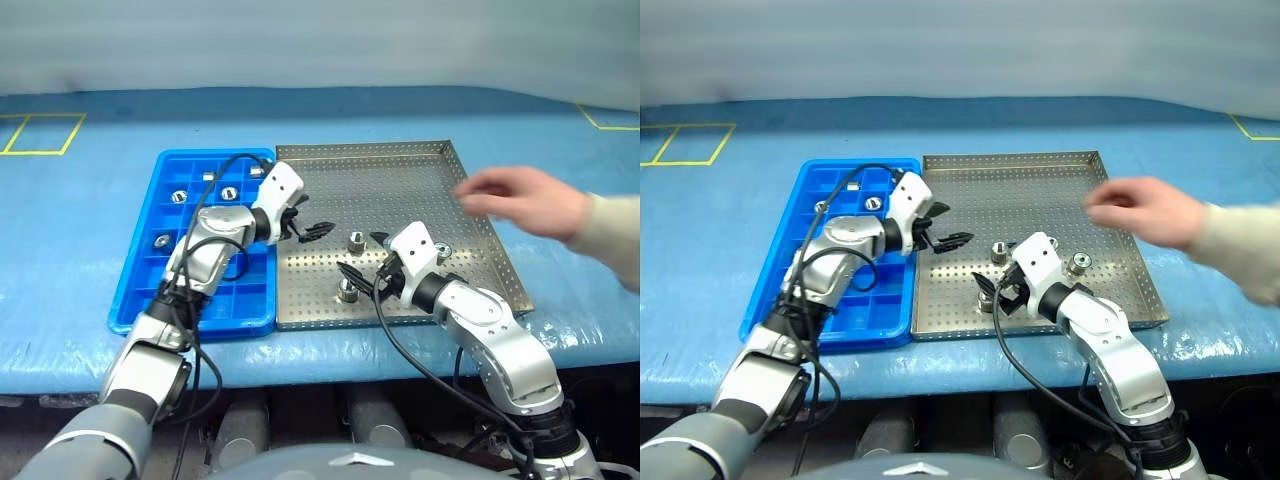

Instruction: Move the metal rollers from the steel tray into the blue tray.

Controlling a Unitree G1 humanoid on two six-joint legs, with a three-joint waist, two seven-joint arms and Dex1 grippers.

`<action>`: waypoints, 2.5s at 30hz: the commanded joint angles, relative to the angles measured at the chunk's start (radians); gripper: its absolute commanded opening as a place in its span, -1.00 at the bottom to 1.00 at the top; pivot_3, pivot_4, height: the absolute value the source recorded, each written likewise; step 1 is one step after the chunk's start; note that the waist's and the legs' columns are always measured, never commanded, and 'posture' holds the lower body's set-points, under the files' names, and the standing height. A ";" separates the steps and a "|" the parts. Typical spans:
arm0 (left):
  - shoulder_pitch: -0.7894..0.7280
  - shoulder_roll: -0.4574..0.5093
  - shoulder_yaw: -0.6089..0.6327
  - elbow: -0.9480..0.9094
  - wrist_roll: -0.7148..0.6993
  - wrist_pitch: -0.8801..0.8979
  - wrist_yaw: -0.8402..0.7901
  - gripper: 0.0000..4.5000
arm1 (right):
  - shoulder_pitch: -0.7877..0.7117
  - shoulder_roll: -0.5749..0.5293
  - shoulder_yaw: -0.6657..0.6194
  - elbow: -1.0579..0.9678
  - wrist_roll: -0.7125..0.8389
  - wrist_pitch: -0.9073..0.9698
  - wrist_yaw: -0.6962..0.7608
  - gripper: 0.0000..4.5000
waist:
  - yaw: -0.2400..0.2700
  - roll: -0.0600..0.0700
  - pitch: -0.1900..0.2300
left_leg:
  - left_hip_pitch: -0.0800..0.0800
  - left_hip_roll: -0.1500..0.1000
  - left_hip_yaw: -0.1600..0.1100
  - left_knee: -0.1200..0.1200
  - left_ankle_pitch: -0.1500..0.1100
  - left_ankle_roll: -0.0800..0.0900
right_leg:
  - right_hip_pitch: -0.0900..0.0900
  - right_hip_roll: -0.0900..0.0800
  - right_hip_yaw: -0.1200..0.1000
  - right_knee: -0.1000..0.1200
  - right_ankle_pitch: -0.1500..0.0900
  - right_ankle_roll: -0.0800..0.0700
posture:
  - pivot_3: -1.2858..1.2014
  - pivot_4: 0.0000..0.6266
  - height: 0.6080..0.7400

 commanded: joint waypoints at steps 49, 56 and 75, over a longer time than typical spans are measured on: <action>-0.265 -0.145 0.128 0.292 0.038 -0.085 0.036 0.98 | 0.017 0.031 -0.005 -0.057 -0.006 -0.026 -0.054 1.00 | -0.040 0.000 0.000 | -0.001 -0.001 0.001 0.005 -0.001 0.001 | 0.001 0.000 0.002 0.001 0.003 0.005 | -0.15 -0.52 1.00; -0.362 -0.203 0.115 0.535 0.111 -0.239 0.112 0.98 | 0.033 0.051 0.011 -0.072 -0.014 -0.030 -0.074 1.00 | -0.057 0.000 0.000 | -0.001 -0.001 0.001 0.005 -0.001 0.001 | 0.001 0.000 0.003 0.001 0.004 0.007 | -0.19 -0.52 1.00; -0.470 -0.298 0.271 0.981 0.125 -0.422 0.405 0.98 | 0.067 0.090 0.032 -0.100 -0.036 -0.034 -0.109 1.00 | -0.172 0.000 0.000 | -0.002 -0.001 0.001 0.005 -0.001 0.002 | 0.000 0.000 0.003 0.000 0.005 0.009 | -0.25 -0.52 1.00</action>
